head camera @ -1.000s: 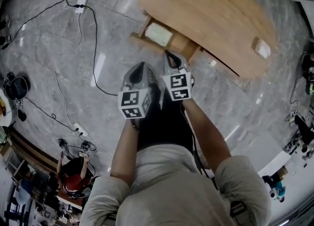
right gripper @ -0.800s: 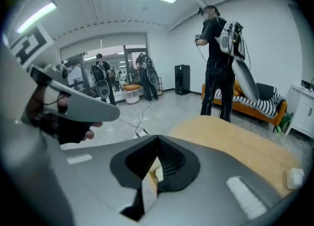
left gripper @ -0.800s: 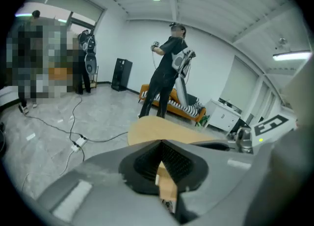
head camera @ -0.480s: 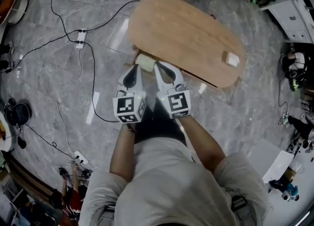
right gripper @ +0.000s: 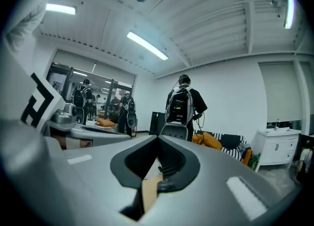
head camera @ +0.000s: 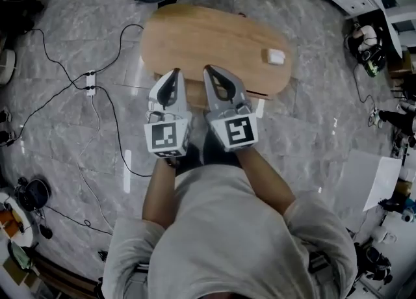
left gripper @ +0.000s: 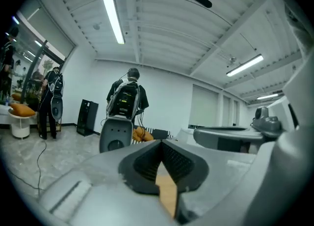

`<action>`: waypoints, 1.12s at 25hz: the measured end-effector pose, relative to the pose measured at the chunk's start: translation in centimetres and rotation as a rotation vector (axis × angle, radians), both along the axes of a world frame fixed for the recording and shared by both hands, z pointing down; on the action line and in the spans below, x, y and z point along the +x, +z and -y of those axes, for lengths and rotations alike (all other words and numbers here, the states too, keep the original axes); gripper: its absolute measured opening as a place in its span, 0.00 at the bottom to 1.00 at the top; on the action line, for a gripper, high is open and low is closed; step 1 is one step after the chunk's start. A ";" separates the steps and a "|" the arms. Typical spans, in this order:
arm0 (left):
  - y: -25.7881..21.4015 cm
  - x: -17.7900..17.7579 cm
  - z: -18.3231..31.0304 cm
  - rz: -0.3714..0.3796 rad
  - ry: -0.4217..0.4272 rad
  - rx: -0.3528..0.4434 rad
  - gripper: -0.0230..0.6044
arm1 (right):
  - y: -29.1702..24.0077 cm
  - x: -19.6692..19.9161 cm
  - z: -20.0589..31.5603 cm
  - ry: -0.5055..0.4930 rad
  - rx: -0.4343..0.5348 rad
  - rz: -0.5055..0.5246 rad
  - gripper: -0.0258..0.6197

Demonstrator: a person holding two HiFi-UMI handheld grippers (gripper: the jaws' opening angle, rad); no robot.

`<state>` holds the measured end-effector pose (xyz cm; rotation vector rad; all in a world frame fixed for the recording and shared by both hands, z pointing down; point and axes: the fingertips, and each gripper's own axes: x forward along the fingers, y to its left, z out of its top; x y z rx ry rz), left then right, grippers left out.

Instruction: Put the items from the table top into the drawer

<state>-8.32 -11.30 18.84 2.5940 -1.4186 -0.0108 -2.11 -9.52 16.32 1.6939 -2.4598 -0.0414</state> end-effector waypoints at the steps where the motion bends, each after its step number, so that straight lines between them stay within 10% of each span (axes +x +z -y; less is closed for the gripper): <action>1: -0.2 0.6 -0.4 0.007 0.011 0.008 0.07 | -0.5 0.7 -0.5 0.009 0.009 0.001 0.05; 13: -3.5 9.1 -7.4 0.017 -0.071 0.053 0.07 | -3.8 9.4 -7.1 -0.115 0.051 0.011 0.05; 28: -4.0 11.0 -16.0 0.036 -0.290 0.062 0.07 | -3.5 11.5 -13.8 -0.311 0.056 0.064 0.05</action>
